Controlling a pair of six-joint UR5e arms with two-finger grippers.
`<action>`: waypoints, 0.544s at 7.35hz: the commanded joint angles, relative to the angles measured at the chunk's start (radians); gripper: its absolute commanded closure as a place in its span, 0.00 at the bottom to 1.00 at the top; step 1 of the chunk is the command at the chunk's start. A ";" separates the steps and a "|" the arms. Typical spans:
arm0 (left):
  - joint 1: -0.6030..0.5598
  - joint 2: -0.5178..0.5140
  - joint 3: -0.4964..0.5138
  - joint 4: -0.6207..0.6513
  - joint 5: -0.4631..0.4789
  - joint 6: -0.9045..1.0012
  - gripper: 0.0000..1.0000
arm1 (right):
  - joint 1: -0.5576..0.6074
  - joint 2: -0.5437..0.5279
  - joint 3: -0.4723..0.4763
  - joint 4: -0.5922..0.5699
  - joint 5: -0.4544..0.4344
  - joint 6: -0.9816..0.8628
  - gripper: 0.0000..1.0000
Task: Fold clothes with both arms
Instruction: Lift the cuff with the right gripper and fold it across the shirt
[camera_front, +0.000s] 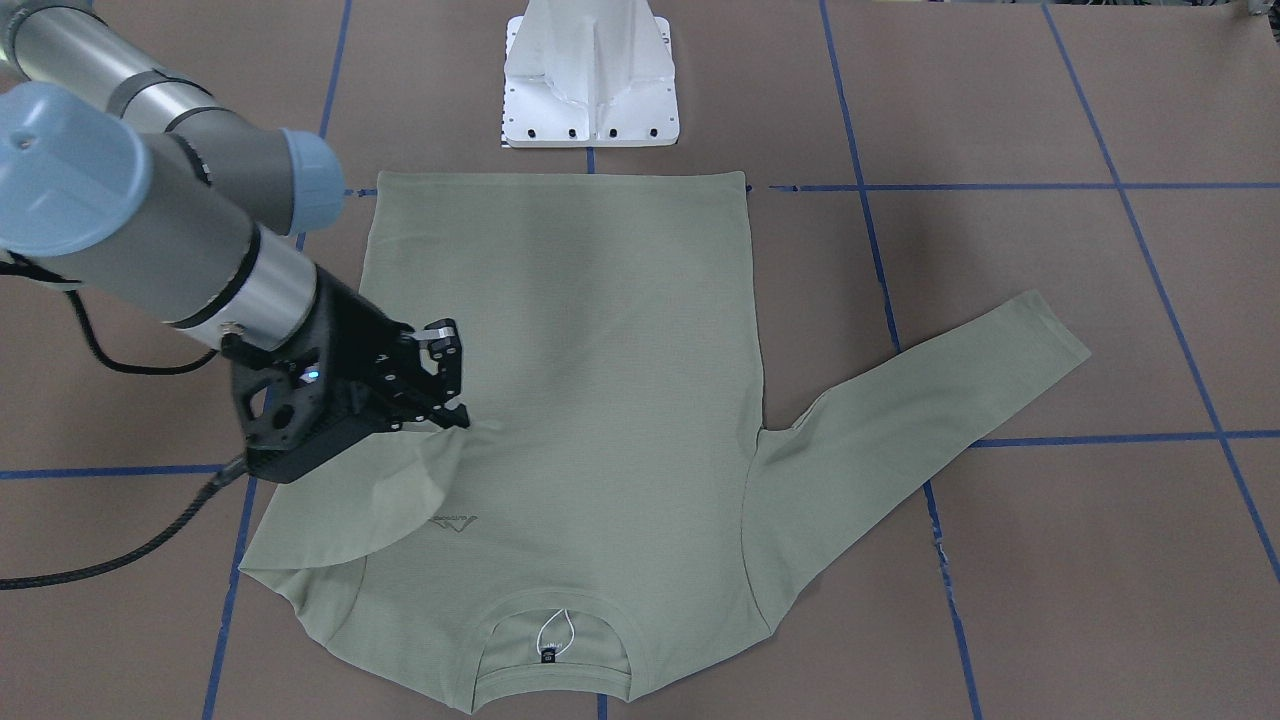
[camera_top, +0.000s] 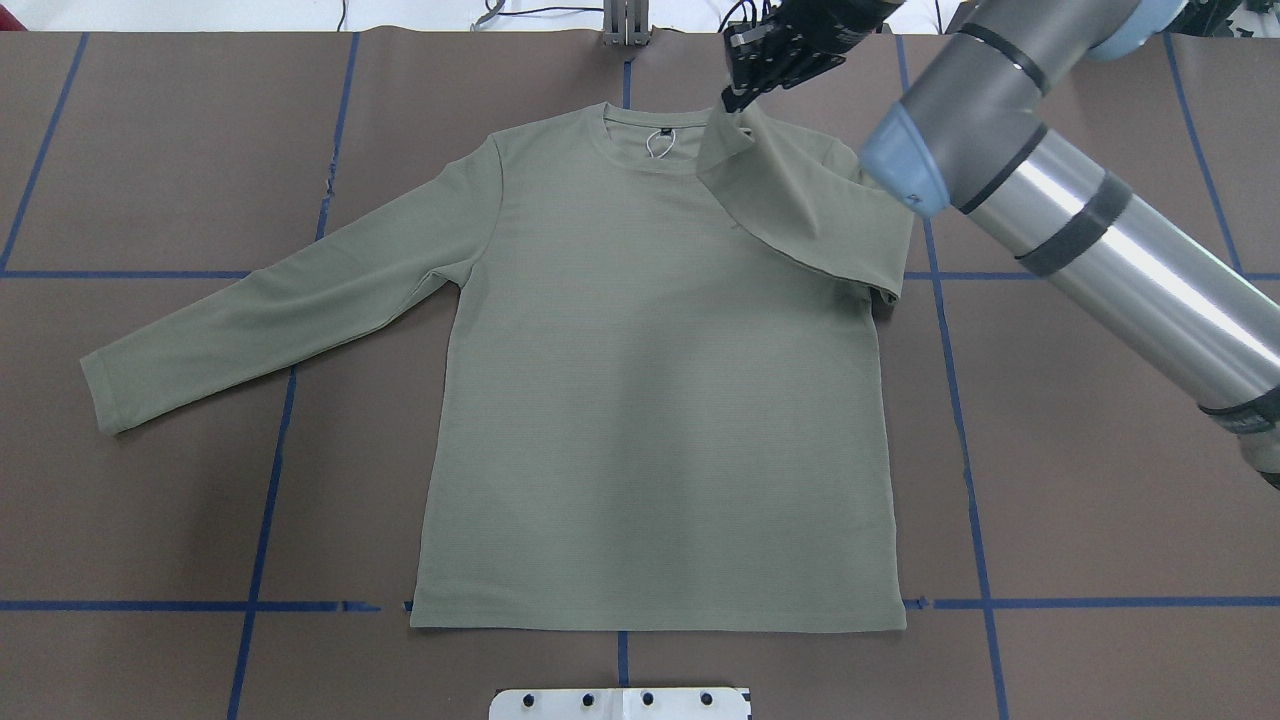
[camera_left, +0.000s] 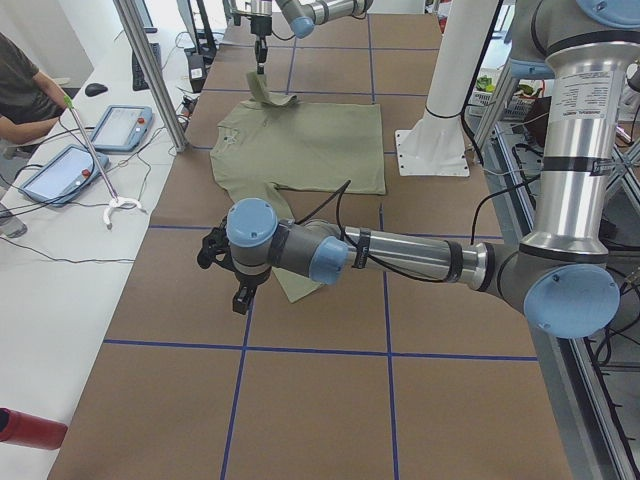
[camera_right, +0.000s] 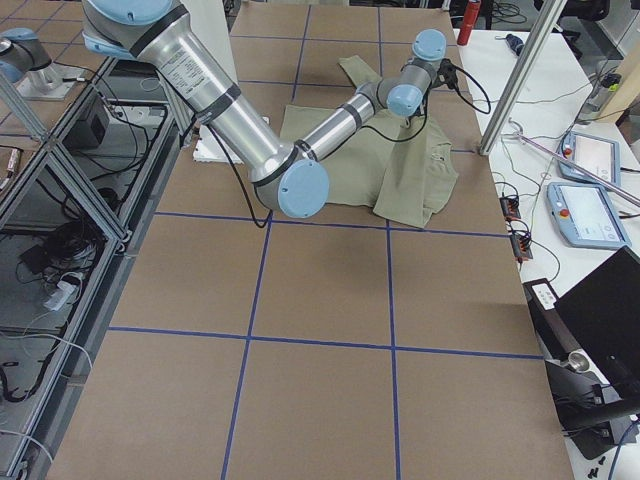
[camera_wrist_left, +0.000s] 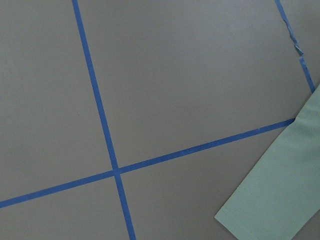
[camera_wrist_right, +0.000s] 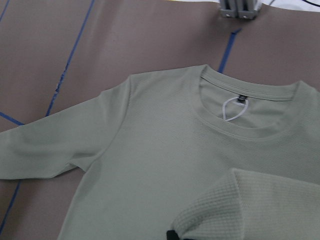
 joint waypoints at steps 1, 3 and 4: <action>0.000 0.004 0.002 0.001 0.000 0.002 0.00 | -0.106 0.141 -0.096 0.000 -0.127 0.029 1.00; 0.000 0.007 0.005 0.001 0.000 0.004 0.00 | -0.185 0.174 -0.127 0.000 -0.226 0.028 1.00; 0.000 0.010 0.005 0.001 0.000 0.002 0.00 | -0.219 0.177 -0.143 0.001 -0.266 0.028 1.00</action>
